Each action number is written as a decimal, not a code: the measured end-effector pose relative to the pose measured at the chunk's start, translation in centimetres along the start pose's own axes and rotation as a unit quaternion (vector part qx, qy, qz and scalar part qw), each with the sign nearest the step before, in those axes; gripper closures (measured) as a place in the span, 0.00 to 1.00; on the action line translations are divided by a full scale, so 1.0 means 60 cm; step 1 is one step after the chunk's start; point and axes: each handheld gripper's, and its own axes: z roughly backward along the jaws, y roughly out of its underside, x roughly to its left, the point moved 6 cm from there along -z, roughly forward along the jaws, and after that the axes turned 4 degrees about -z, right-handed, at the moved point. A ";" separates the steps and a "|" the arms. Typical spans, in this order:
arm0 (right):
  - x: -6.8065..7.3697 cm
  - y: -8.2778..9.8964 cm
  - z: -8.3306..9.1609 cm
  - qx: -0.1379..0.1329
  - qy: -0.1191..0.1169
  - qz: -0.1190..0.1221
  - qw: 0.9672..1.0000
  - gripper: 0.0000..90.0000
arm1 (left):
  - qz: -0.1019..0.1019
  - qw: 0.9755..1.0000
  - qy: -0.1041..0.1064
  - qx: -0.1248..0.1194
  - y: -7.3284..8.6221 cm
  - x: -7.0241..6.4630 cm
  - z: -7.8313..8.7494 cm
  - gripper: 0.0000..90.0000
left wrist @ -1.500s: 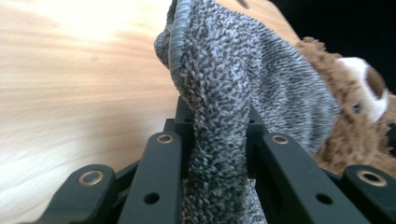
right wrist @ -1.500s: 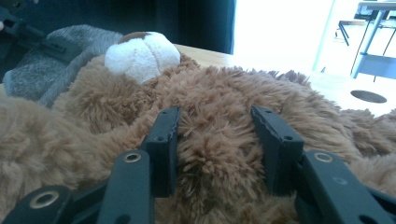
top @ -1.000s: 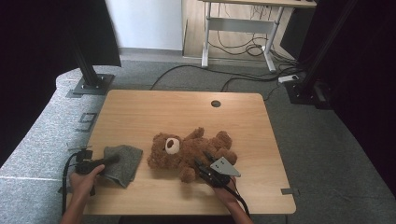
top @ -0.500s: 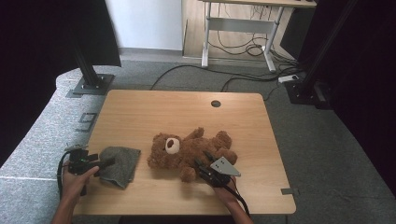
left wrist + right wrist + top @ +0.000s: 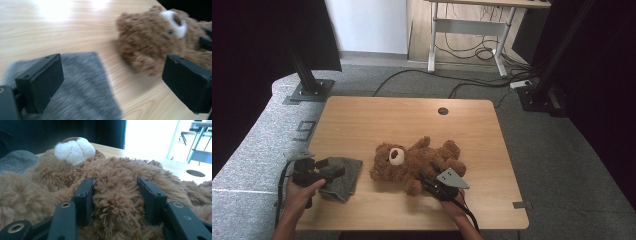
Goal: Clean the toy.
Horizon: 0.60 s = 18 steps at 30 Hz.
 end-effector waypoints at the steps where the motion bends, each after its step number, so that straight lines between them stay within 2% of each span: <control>1: 0.001 0.000 0.001 0.001 0.001 0.001 1.000 0.54 | -0.008 1.000 0.005 0.002 -0.005 -0.011 -0.005 0.05; 5: 0.002 -0.004 0.003 0.001 0.002 0.001 1.000 0.52 | -0.031 0.999 0.029 0.008 -0.023 -0.058 -0.031 0.06; 7: 0.001 -0.007 0.006 -0.003 0.003 -0.003 1.000 0.51 | -0.042 0.998 0.042 0.019 -0.026 -0.080 -0.051 0.07; 11: -0.004 -0.016 0.019 -0.003 0.007 -0.010 1.000 0.47 | -0.060 0.995 0.059 0.046 -0.021 -0.121 -0.096 0.10; 14: -0.014 -0.019 0.030 0.007 0.016 -0.014 1.000 0.42 | -0.072 0.992 0.079 0.070 -0.012 -0.150 -0.131 0.13; 16: -0.024 -0.020 0.038 0.015 0.026 -0.017 0.999 0.40 | -0.081 0.990 0.079 0.084 -0.005 -0.166 -0.154 0.13; 18: -0.035 -0.022 0.047 0.017 0.033 -0.023 0.999 0.40 | -0.094 0.990 0.060 0.087 -0.001 -0.173 -0.169 0.13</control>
